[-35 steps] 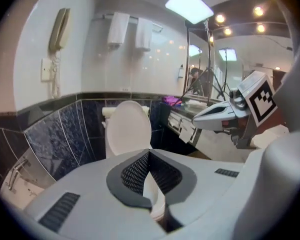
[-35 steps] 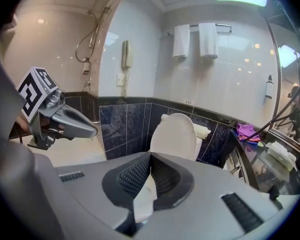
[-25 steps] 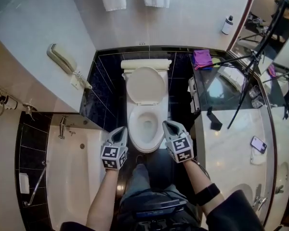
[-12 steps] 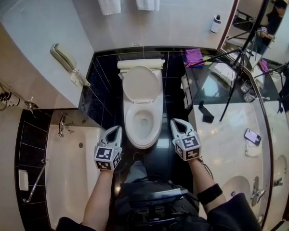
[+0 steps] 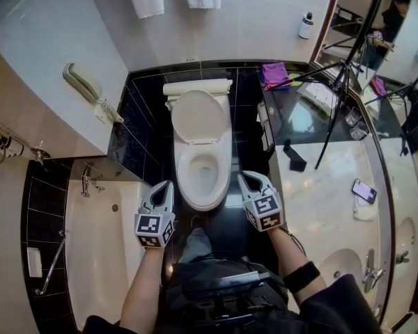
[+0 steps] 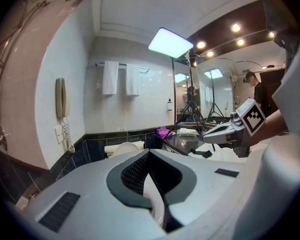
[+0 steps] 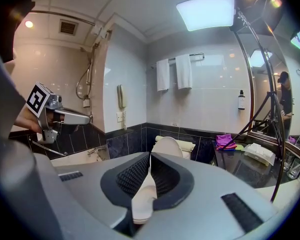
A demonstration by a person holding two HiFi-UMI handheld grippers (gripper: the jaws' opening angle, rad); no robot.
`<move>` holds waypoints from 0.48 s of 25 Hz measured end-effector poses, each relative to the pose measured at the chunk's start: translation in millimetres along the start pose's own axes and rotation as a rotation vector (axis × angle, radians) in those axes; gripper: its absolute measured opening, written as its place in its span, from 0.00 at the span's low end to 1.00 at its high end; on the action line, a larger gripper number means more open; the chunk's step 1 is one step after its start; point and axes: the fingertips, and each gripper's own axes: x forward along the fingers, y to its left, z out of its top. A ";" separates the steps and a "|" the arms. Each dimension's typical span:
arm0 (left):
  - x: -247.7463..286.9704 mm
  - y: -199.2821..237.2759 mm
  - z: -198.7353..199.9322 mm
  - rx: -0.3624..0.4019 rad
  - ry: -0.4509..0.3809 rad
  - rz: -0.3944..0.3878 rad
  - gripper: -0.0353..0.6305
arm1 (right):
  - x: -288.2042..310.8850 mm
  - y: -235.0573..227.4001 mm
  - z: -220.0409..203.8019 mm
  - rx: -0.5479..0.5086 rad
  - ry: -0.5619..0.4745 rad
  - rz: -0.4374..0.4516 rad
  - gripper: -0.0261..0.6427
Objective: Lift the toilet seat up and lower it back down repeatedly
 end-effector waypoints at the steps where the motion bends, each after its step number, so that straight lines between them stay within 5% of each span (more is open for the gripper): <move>1: 2.8 0.7 -1.3 0.004 0.002 0.000 0.04 | 3.1 -0.8 -1.2 0.001 0.004 -0.003 0.08; 7: 30.0 8.1 -14.3 0.052 0.004 -0.025 0.05 | 40.5 -11.7 -31.0 0.018 0.065 -0.020 0.13; 12: 69.8 16.9 -36.3 0.114 0.018 -0.046 0.05 | 86.2 -28.4 -87.8 0.141 0.151 -0.019 0.19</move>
